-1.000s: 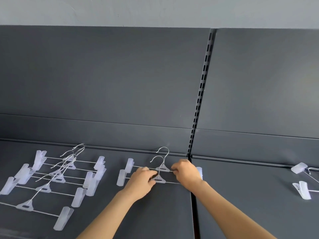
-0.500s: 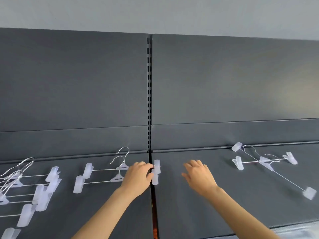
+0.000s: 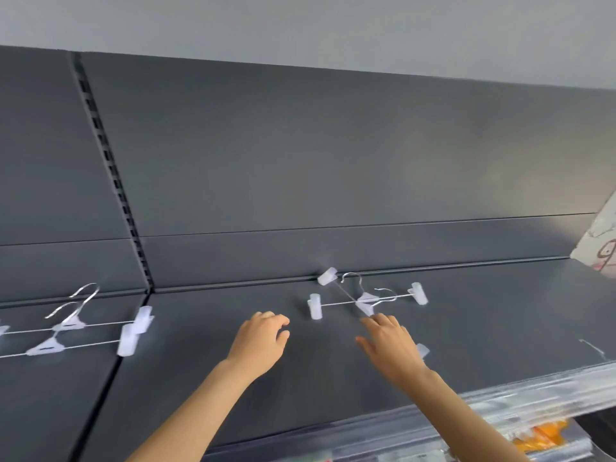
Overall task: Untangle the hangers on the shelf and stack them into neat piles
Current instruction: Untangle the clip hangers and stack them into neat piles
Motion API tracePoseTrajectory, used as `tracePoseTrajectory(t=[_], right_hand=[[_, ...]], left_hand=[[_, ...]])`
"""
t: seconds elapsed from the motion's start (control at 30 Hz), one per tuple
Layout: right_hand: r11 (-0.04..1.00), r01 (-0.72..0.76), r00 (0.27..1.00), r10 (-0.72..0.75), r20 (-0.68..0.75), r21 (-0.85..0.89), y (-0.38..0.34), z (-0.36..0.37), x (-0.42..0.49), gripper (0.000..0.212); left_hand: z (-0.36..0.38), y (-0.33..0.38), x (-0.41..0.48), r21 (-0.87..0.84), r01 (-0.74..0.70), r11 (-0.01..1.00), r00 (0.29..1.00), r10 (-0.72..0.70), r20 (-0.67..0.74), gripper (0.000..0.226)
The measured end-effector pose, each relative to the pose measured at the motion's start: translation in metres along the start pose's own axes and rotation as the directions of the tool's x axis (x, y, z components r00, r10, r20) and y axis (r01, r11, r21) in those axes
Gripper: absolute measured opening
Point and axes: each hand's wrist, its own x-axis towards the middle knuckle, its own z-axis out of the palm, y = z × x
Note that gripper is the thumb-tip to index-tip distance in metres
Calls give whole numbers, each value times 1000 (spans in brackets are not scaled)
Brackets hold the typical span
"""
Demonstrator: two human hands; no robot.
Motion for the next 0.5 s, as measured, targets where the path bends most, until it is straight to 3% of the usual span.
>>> tracePoseTrajectory(t=[0.23, 0.5], right_hand=[[994, -86, 996, 85, 18, 64, 73, -18, 0, 34], [989, -99, 991, 87, 104, 114, 74, -12, 19, 30]], left_hand=[[28, 63, 26, 44, 24, 999, 1000, -25, 13, 27], [49, 75, 68, 180, 3, 984, 1000, -4, 3, 27]])
